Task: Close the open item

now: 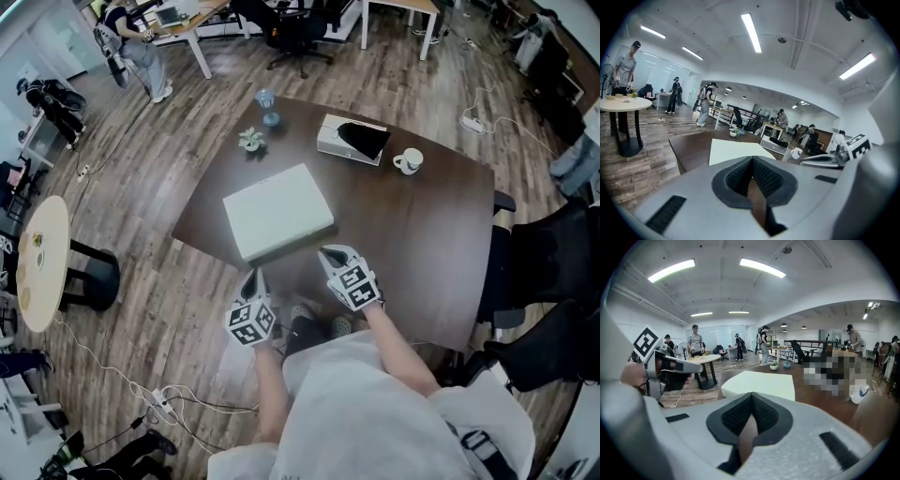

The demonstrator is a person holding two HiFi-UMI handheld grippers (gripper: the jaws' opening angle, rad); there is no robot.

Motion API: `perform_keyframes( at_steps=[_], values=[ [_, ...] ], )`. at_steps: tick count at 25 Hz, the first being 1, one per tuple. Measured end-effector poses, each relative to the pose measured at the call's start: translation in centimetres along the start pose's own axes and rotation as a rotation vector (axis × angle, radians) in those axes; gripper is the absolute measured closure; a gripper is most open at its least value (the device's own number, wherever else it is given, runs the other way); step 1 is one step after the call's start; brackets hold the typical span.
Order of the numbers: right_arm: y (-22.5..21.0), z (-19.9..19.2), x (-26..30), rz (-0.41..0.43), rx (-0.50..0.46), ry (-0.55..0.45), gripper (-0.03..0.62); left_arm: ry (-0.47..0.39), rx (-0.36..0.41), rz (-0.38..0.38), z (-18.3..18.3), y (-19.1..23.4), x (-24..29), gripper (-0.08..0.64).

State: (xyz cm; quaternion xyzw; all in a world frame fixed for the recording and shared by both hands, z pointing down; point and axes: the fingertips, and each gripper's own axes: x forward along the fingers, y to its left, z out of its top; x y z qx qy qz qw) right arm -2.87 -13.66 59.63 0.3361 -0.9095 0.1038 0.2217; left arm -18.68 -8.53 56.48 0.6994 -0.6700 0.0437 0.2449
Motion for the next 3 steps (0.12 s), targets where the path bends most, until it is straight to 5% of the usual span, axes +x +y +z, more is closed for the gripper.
perform_keyframes(
  at_steps=[3],
  values=[
    [-0.38, -0.11, -0.07, -0.007, 0.007, 0.002, 0.592, 0.004, -0.005, -0.007, 0.00, -0.23, 0.20, 0.555]
  ],
)
